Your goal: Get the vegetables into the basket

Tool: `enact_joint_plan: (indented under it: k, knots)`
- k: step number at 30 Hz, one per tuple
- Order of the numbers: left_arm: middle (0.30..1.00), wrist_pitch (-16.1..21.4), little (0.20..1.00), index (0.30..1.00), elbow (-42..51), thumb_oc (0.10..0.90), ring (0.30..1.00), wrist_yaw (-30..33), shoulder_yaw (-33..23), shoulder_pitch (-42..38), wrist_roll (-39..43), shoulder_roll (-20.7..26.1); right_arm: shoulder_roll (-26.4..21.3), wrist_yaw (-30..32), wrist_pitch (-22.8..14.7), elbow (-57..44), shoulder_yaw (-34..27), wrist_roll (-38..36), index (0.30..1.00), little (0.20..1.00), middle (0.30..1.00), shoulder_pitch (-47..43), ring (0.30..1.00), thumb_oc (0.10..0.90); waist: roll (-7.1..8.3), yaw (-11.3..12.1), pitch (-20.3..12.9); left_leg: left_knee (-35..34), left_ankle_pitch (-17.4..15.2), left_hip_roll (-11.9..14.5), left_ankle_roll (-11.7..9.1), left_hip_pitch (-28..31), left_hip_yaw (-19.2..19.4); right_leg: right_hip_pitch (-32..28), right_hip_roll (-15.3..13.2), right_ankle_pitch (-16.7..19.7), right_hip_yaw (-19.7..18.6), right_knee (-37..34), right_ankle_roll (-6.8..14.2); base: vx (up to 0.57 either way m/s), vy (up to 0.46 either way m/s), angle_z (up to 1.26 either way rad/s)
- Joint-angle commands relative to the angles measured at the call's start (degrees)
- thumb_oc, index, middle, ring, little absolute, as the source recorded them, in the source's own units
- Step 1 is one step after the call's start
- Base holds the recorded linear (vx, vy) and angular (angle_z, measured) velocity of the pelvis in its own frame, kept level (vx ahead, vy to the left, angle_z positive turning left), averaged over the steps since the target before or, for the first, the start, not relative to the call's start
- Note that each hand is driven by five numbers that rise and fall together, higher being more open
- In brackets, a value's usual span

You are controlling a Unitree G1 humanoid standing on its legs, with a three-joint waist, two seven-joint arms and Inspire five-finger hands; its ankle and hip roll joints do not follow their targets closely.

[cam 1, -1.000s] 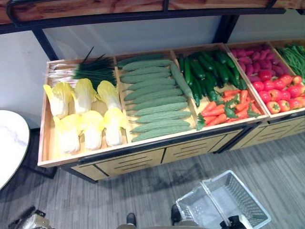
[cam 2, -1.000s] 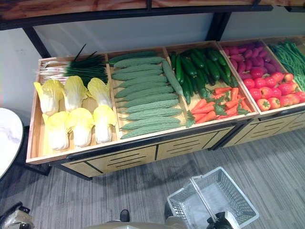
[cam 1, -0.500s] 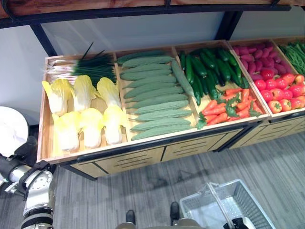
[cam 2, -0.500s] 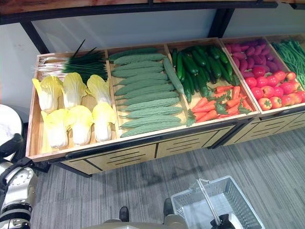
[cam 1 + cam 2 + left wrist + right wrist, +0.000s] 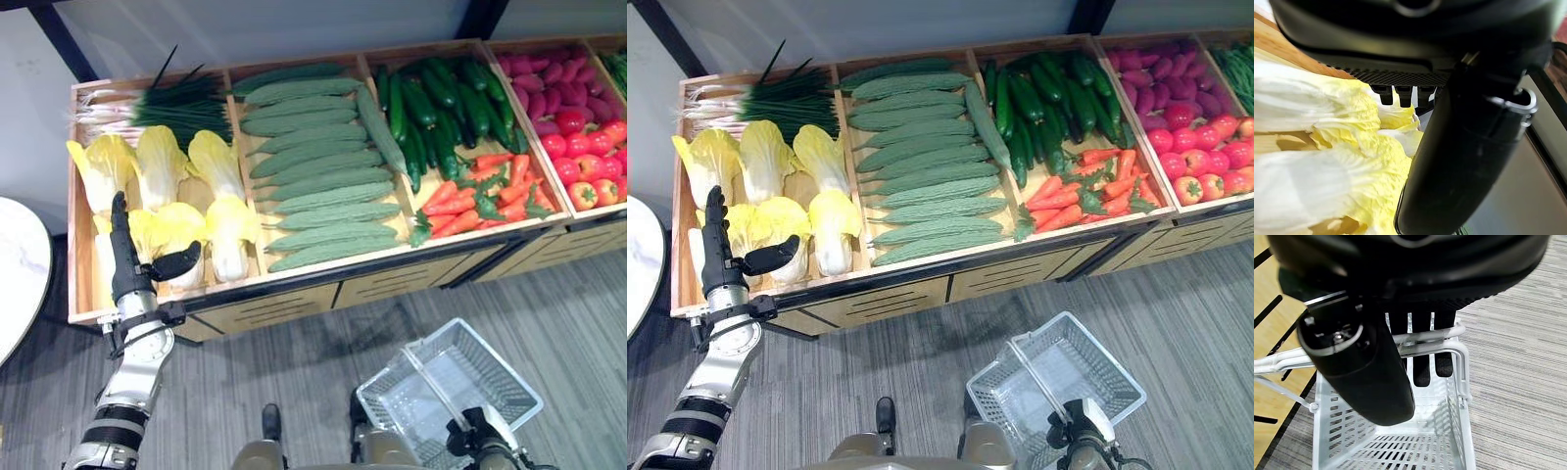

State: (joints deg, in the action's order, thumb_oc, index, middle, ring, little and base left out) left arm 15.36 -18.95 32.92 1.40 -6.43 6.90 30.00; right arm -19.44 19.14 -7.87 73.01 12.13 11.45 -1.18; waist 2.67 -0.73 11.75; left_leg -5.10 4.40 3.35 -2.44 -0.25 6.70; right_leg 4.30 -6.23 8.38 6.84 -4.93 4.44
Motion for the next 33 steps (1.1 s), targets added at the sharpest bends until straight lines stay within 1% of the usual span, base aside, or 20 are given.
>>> enact_joint_plan:
  k: [1, 10, 22, 28, 29, 30, 31, 33]
  knots:
    - [1.000, 4.71, 1.000, 1.000, 2.47, 0.900, 1.000, 0.07, -3.90, -4.93, -1.80, 3.28, -1.09, 1.48, -0.78, 1.33, 3.22, 0.55, 0.300, 0.300, 0.300, -0.80, 0.300, 0.400, 2.47, 0.25, -2.34, 0.10, -0.96, -0.12, -1.83, -3.16, -1.78, 1.23, -5.93, 1.13, -1.38, 2.26, 6.33, -0.02, 0.016, 0.07]
    - [1.000, 3.66, 1.000, 1.000, 3.58, 0.900, 1.000, -0.66, -2.46, -4.59, -2.51, 2.17, -0.77, 1.71, -0.55, 1.53, 3.93, 0.86, 0.300, 0.300, 0.300, -1.57, 0.300, 0.400, 2.60, 0.36, -1.01, 0.10, -0.73, -0.33, -1.54, -3.89, -1.64, 2.58, -6.05, 1.20, -1.93, 2.88, 6.19, 0.00, 0.006, 0.01]
    - [1.000, 1.76, 1.000, 1.000, 1.16, 0.900, 1.000, -1.97, 1.52, -5.72, -2.64, 0.17, -0.63, 2.47, -0.29, 1.53, 4.78, 0.88, 0.300, 0.300, 0.300, -2.73, 0.300, 0.400, 2.74, -0.17, -0.01, 0.10, -0.57, -0.43, -1.28, -4.43, -1.00, 4.02, -6.18, 1.62, -2.61, 3.18, 6.13, 0.00, 0.003, -0.01]
    - [1.000, 1.51, 1.000, 1.000, -0.38, 0.900, 1.000, -0.72, 1.05, -5.33, -2.22, -1.21, -0.46, 2.87, -0.23, 1.91, 5.00, 1.13, 0.300, 0.300, 0.300, -2.89, 0.300, 0.400, 2.91, -0.02, 0.39, 0.10, -0.49, -0.46, -1.18, -4.69, -0.74, 4.72, -6.22, 1.75, -3.03, 3.52, 6.13, -0.01, 0.004, -0.02]
    - [1.000, -0.42, 1.000, 1.000, -1.71, 0.900, 1.000, -0.22, 1.15, -5.85, -3.20, -1.36, -0.53, 3.03, 0.01, 2.10, 5.07, 1.05, 0.300, 0.300, 0.300, -3.15, 0.300, 0.400, 2.93, 0.00, 0.68, 0.10, -0.42, -0.58, -1.07, -4.82, -0.73, 5.13, -6.17, 1.57, -3.12, 3.91, 6.04, 0.00, 0.000, 0.00]
    - [1.000, -1.26, 1.000, 1.000, -2.45, 0.900, 1.000, -0.19, 1.30, -5.98, -3.85, -1.26, -0.66, 3.16, 0.11, 2.18, 5.08, 1.16, 0.300, 0.300, 0.300, -3.17, 0.300, 0.400, 2.91, -0.01, 0.70, 0.10, -0.39, -0.59, -1.04, -4.83, -0.71, 5.20, -6.17, 1.59, -3.18, 3.98, 6.04, 0.00, 0.000, 0.00]
    - [1.000, -1.27, 1.000, 1.000, -2.47, 0.900, 1.000, -0.17, 1.33, -6.02, -3.87, -1.27, -0.66, 3.16, 0.11, 2.18, 5.06, 1.16, 0.300, 0.300, 0.300, -3.17, 0.300, 0.400, 2.91, 0.01, 0.70, 0.10, -0.39, -0.59, -1.04, -4.84, -0.70, 5.22, -6.17, 1.59, -3.18, 4.00, 6.04, 0.00, 0.000, 0.00]
    - [1.000, -4.34, 1.000, 1.000, -4.30, 0.900, 1.000, 0.26, 1.26, -6.99, -5.85, -0.93, -1.04, 3.40, 0.55, 2.45, 5.14, 1.58, 0.300, 0.300, 0.300, -3.55, 0.300, 0.400, 2.83, -0.03, 0.85, 0.10, -0.32, -0.59, -0.97, -4.97, -0.67, 5.42, -6.13, 1.66, -3.28, 4.11, 6.02, 0.00, 0.000, 0.00]
